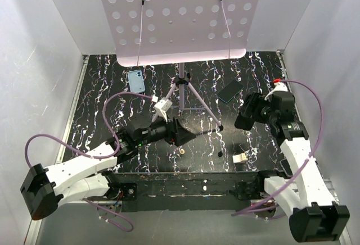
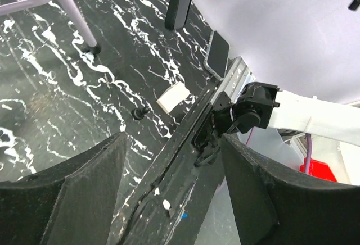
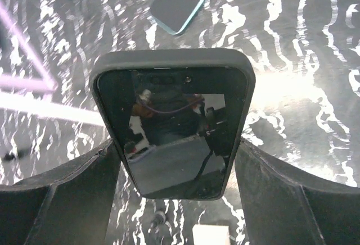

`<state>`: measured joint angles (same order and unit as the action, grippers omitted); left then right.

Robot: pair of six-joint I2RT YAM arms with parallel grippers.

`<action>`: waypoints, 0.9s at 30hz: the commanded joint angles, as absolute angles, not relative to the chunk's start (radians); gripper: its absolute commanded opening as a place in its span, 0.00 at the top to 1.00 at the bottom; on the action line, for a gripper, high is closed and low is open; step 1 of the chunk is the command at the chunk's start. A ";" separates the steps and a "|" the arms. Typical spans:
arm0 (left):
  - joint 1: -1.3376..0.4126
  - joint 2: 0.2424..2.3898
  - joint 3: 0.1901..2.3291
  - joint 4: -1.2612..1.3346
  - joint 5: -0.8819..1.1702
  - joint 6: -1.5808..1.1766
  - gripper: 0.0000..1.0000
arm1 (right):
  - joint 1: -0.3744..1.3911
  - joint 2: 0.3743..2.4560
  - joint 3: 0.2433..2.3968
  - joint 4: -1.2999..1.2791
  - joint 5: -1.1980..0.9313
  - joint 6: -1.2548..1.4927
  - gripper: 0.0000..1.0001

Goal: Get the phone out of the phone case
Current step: Adjust the phone.

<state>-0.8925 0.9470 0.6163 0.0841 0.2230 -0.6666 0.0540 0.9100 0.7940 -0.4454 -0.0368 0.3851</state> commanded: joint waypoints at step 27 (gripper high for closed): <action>-0.923 1.153 0.908 -0.126 0.025 -0.769 0.35 | 0.817 0.894 0.804 -0.229 -0.068 0.511 0.99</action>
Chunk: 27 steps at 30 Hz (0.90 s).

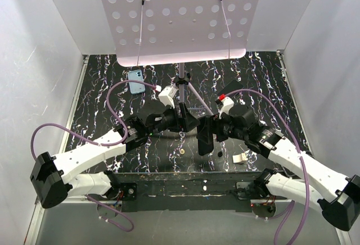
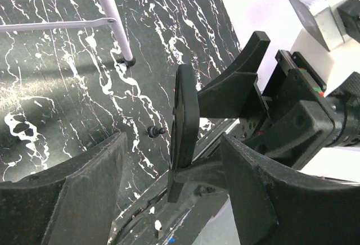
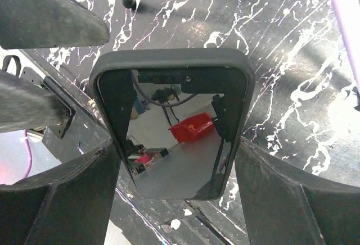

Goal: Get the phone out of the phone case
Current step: Adjust the phone.

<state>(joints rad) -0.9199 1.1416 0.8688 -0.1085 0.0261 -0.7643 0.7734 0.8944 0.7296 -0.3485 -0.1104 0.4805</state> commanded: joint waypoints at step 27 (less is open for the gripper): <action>-0.717 1.089 0.772 0.129 0.497 -0.813 1.00 | 0.965 1.002 0.969 -0.474 0.025 0.462 0.47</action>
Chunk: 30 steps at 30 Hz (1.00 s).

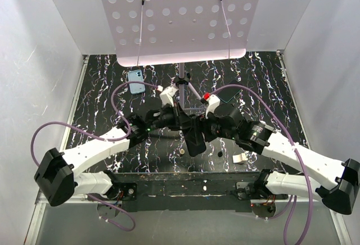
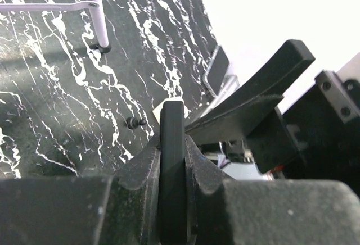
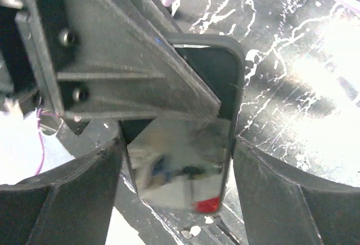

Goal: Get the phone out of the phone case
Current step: Adjust the phone, then remove the phone case from the phone.

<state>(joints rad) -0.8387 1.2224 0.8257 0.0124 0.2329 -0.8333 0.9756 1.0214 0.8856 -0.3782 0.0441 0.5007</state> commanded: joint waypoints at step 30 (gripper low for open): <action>-0.502 1.127 0.764 0.503 1.038 -1.086 1.00 | 0.767 0.923 0.692 0.107 -0.959 0.664 0.57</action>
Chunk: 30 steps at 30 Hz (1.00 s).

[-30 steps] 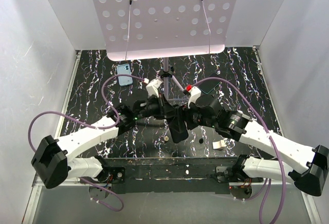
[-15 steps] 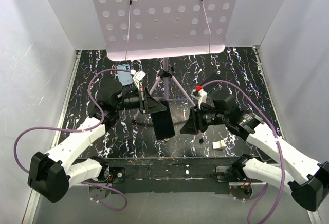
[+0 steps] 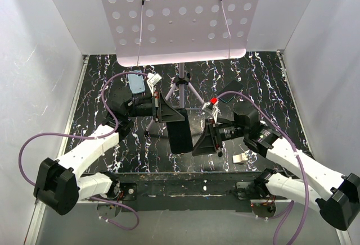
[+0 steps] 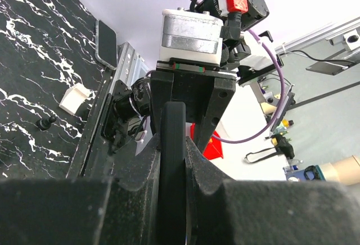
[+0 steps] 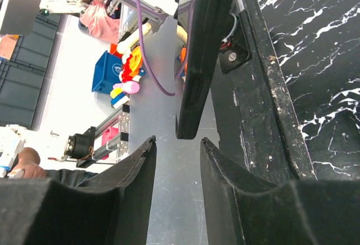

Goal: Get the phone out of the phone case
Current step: Remove the phone case from the phone.

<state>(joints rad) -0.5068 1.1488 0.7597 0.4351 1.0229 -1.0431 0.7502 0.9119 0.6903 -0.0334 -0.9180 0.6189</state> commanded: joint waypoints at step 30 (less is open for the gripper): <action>-0.511 1.163 0.730 0.776 1.106 -1.505 1.00 | 0.998 0.969 0.899 -0.142 -0.392 0.008 0.99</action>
<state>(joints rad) -0.4988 1.1580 0.7429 0.6399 1.1347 -1.2774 0.9546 0.9237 0.7792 -0.0544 -0.7109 0.2779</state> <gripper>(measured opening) 0.131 0.227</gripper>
